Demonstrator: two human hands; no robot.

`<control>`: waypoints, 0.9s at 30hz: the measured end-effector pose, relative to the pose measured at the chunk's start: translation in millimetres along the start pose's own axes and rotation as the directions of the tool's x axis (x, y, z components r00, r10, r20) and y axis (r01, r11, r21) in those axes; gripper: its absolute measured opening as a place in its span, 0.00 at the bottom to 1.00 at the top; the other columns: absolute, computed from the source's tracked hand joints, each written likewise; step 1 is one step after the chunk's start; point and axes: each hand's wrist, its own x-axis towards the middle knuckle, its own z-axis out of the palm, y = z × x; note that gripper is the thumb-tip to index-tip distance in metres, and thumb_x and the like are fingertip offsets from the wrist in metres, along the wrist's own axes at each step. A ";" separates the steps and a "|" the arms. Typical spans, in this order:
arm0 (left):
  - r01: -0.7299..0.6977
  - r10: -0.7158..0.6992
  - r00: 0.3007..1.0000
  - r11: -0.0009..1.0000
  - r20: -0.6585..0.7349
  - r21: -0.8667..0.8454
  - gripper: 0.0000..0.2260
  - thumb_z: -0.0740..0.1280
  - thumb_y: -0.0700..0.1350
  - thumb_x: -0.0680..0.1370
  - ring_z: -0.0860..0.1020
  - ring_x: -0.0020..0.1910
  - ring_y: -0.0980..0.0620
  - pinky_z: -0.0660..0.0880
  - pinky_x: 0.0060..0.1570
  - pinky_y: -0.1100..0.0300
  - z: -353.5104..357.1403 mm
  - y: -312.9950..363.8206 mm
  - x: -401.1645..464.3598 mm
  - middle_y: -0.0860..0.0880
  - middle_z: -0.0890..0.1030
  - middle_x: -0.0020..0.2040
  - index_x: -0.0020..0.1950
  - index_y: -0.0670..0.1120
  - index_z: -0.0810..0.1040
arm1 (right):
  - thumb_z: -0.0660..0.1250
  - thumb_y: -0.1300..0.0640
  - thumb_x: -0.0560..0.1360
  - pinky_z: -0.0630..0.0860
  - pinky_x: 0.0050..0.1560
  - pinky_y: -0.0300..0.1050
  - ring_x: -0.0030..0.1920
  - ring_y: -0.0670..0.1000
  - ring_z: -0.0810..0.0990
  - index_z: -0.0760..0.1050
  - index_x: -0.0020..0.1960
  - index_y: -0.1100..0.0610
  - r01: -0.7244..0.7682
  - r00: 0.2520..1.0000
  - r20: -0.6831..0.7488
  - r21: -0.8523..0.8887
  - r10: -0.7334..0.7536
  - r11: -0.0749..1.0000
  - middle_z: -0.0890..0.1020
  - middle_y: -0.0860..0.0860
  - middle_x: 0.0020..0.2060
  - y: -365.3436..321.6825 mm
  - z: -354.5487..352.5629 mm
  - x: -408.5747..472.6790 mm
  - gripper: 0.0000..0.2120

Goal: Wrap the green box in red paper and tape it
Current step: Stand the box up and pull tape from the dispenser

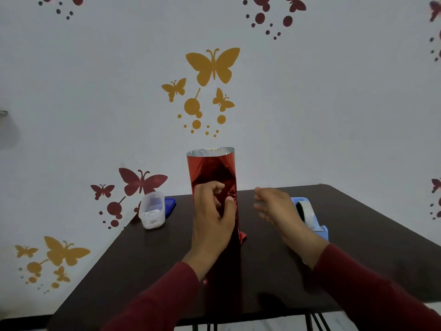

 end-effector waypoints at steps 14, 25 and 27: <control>0.015 -0.057 0.641 0.998 0.765 0.062 0.49 0.80 0.65 0.67 0.60 0.77 0.50 0.65 0.74 0.50 139.9 2.4 -17.8 0.55 0.58 0.78 0.80 0.53 0.60 | 0.68 0.49 0.74 0.79 0.41 0.46 0.39 0.49 0.82 0.83 0.43 0.51 -0.101 0.951 -0.279 -0.694 -0.137 0.713 0.84 0.46 0.36 9.9 -124.0 -18.5 0.07; 0.112 -0.108 0.627 0.993 0.771 0.048 0.55 0.79 0.68 0.64 0.54 0.82 0.50 0.65 0.76 0.44 168.2 -14.9 -22.3 0.65 0.48 0.81 0.82 0.59 0.53 | 0.71 0.58 0.80 0.83 0.46 0.68 0.56 0.62 0.80 0.77 0.58 0.61 -0.571 0.819 -0.068 -0.206 0.570 0.795 0.78 0.59 0.58 19.3 -134.6 19.9 0.09; 0.107 -0.102 0.632 0.993 0.768 0.044 0.54 0.79 0.69 0.63 0.55 0.81 0.50 0.66 0.75 0.43 169.8 -15.2 -22.2 0.65 0.49 0.81 0.82 0.60 0.54 | 0.71 0.61 0.80 0.81 0.51 0.73 0.59 0.63 0.79 0.78 0.56 0.62 -0.587 0.809 -0.054 -0.136 0.586 0.798 0.78 0.59 0.59 16.0 -134.8 24.5 0.07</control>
